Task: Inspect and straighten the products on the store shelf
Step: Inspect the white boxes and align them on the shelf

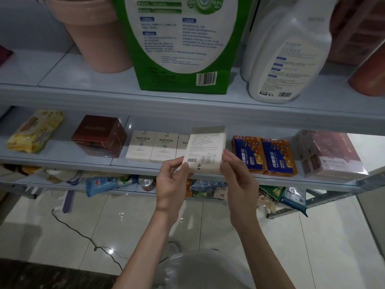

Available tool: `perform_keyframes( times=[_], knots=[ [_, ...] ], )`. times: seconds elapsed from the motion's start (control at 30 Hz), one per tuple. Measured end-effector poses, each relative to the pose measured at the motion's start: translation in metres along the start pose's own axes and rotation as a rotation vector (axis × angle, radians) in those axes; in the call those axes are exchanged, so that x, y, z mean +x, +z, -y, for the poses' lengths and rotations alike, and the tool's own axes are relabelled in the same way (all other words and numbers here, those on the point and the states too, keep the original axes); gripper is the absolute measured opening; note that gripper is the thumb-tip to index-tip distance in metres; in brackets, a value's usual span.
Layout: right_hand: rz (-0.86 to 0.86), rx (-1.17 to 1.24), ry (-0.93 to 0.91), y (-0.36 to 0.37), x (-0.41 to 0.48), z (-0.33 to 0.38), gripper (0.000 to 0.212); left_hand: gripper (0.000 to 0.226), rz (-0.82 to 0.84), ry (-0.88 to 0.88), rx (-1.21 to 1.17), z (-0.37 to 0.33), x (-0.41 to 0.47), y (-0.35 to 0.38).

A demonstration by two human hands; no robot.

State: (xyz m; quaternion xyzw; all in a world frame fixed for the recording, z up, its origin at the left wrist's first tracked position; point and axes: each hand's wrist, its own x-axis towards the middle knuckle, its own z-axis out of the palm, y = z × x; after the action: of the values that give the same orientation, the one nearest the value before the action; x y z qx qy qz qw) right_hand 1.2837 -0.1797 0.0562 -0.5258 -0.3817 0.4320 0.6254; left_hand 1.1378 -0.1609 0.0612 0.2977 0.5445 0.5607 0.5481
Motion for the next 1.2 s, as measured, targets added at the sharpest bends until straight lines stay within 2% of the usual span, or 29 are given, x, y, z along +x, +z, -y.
perform_keyframes(
  times=[0.13, 0.27, 0.37, 0.5, 0.57, 0.67, 0.93, 1.2],
  knots=[
    [-0.049, -0.031, 0.069, 0.001, 0.000, 0.002, 0.025, 0.030, 0.084, -0.013, -0.005, -0.006, -0.003, 0.001],
    [-0.005, -0.093, 0.108, -0.002, -0.001, -0.003, 0.031, 0.040, 0.086, -0.025, -0.066, -0.006, -0.002, 0.001],
    [0.040, -0.055, 0.173, -0.002, -0.002, -0.004, 0.030, 0.034, 0.113, -0.048, -0.057, -0.006, -0.002, 0.001],
    [0.078, -0.031, 0.232, 0.000, -0.002, -0.006, 0.028, 0.033, 0.239, -0.074, -0.022, -0.011, -0.004, 0.003],
    [0.090, -0.050, 0.227, 0.002, -0.002, -0.004, 0.023, 0.032, 0.270, -0.095, -0.029, -0.013, -0.005, 0.003],
    [0.110, -0.085, 0.185, 0.004, -0.001, 0.001, 0.037, 0.028, 0.275, -0.072, 0.002, -0.012, -0.006, 0.003],
    [0.214, -0.125, 0.126, 0.001, 0.000, 0.001, 0.042, 0.038, 0.293, -0.085, 0.064, -0.008, -0.003, 0.002],
    [0.221, -0.103, 0.143, 0.002, 0.000, 0.006, 0.040, 0.042, 0.299, -0.039, 0.066, -0.004, -0.002, 0.002]
  ],
)
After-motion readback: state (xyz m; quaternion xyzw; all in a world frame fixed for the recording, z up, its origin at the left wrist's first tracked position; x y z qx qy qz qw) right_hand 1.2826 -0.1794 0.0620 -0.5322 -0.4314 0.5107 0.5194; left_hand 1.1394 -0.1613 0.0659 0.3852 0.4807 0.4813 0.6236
